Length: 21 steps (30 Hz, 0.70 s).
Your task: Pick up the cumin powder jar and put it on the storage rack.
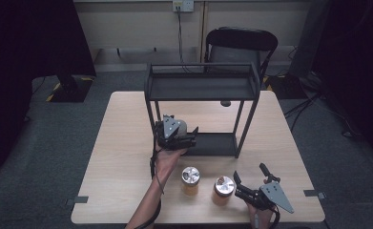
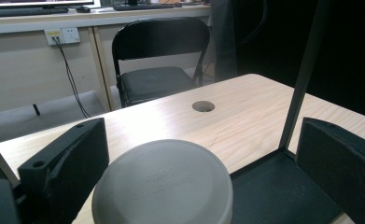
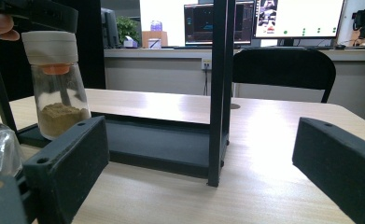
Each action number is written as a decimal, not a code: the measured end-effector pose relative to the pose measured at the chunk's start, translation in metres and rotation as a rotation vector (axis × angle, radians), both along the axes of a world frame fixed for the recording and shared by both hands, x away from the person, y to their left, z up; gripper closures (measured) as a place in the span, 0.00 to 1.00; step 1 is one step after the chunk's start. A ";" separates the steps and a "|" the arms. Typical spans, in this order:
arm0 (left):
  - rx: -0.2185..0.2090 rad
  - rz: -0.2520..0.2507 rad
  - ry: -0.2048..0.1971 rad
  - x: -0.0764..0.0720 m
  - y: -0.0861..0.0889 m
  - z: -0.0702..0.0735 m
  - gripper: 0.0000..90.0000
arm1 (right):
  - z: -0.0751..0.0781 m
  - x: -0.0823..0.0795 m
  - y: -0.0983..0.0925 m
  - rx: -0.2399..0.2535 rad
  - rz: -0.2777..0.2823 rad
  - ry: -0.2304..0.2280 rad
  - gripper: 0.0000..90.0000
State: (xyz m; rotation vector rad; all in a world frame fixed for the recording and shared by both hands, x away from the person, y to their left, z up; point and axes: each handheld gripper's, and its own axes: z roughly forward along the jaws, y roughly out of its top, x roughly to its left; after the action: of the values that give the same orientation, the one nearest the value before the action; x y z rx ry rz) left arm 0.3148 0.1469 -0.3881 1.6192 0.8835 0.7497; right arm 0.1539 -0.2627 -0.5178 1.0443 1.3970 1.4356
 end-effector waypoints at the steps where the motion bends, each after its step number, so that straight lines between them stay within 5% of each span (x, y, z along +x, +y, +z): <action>1: -0.003 -0.002 -0.002 0.000 0.000 0.000 0.02 | 0.000 0.000 0.000 0.000 0.000 0.000 0.03; 21: -0.025 -0.051 -0.029 -0.008 0.006 -0.001 0.01 | 0.000 0.000 0.000 0.000 -0.002 0.001 0.03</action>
State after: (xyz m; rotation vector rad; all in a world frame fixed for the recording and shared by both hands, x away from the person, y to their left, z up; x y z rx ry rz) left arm 0.3067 0.1527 -0.3890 1.5993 0.8249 0.7218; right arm 0.1539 -0.2624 -0.5176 1.0458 1.3965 1.4341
